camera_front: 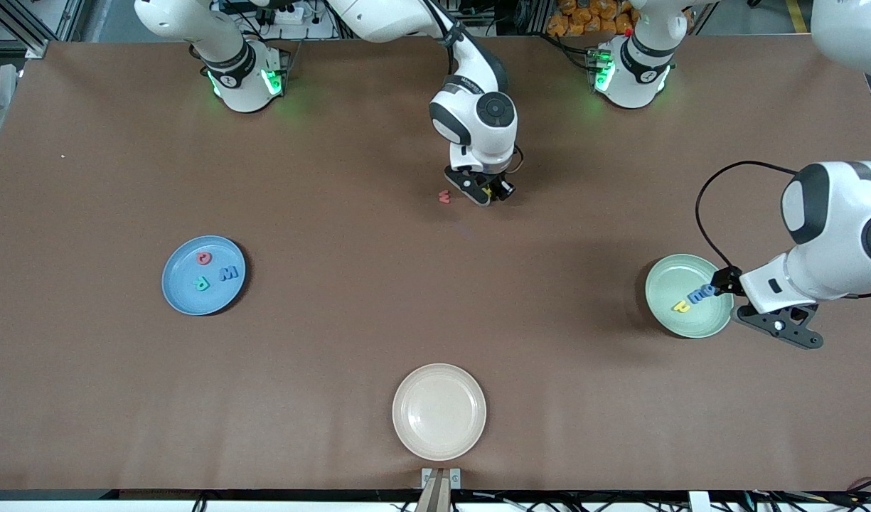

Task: Sort uppercase to blue plate, lowercase to green plate
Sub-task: 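Release the 6 on the green plate while the right gripper lowers onto the H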

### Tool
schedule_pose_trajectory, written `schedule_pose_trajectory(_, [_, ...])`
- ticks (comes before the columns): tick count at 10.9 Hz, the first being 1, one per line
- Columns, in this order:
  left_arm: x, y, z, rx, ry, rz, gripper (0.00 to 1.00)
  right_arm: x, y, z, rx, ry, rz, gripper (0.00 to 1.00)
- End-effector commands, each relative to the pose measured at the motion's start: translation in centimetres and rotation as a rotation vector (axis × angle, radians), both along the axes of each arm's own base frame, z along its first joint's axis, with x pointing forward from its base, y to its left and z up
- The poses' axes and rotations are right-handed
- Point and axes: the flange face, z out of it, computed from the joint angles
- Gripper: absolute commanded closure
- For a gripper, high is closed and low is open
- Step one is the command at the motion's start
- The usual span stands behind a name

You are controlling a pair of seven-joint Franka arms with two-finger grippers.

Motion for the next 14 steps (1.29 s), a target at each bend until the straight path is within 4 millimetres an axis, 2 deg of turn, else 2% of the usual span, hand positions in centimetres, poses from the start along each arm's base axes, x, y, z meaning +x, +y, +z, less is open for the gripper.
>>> schedule_pose_trajectory(1, [0.4,-1.1,3.6,-0.025,0.002,-0.005,0.0,0.1,0.6,-0.1,0.001,-0.001,-0.013,0.65])
schedule_pose_trajectory(3, [0.8,-1.9,6.1,-0.096,-0.008,0.032,0.0,-0.1,0.7,-0.1,0.003,0.002,-0.009,0.73])
schedule_pose_trajectory(5, [0.9,-4.2,8.8,-0.103,-0.023,0.085,0.0,-0.2,0.7,-0.2,0.004,0.005,-0.005,0.82])
schedule_pose_trajectory(8, [-0.1,-6.0,11.7,-0.103,-0.061,0.151,0.0,0.8,0.2,0.3,0.006,0.009,0.004,0.82])
schedule_pose_trajectory(11, [-1.2,-8.6,14.0,-0.167,-0.077,0.235,0.0,3.4,-1.4,1.7,-0.004,0.034,0.051,0.82])
schedule_pose_trajectory(13, [-1.9,-10.3,14.4,-0.196,-0.061,0.27,0.0,5.5,-3.0,2.3,-0.013,0.045,0.097,0.82])
schedule_pose_trajectory(14, [-2.2,-11.6,14.6,-0.213,-0.056,0.266,0.0,7.3,-4.1,2.5,-0.009,0.045,0.122,0.82])
